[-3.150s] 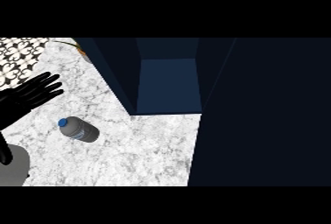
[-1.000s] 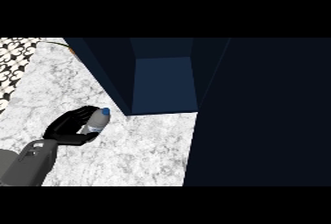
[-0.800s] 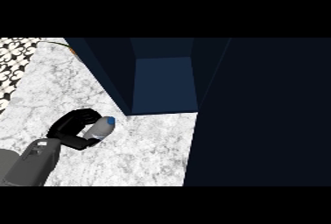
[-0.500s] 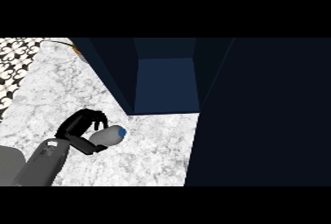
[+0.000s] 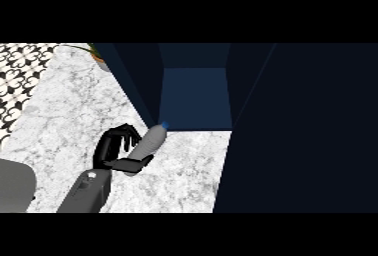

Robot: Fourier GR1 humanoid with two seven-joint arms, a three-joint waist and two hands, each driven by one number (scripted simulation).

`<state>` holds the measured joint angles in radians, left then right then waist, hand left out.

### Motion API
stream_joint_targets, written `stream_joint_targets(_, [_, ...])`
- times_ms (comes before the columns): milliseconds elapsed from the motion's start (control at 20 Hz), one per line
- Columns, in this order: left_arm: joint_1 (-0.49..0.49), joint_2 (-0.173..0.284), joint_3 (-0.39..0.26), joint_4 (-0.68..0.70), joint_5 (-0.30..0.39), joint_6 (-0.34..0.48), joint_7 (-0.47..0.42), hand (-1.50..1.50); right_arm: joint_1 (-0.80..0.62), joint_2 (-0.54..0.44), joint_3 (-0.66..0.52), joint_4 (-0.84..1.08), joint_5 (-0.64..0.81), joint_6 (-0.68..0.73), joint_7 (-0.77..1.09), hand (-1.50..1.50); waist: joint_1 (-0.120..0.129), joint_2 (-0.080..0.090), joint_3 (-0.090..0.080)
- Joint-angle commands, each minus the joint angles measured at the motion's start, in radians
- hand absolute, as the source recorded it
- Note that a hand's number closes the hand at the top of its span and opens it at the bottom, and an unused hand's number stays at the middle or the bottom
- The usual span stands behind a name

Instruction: Pick up the bottled water, place it into the cabinet and close the cabinet

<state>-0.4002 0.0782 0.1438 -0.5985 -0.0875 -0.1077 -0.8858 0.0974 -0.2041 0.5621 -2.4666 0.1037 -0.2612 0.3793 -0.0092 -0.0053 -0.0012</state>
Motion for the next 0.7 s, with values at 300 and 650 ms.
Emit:
stream_joint_targets(300, [0.045, -0.077, -0.201, -0.282, 0.236, 0.105, 0.180, 1.50, 0.051, -0.041, 0.011, -0.088, 0.060, -0.011, 0.002, -1.50, 0.001, -0.001, 0.001])
stream_joint_targets(650, [-0.027, -0.078, -0.355, -0.455, 0.373, 0.288, 0.377, 1.50, 0.072, -0.074, 0.000, -0.160, 0.023, -0.019, 0.024, -1.50, -0.004, 0.000, 0.001])
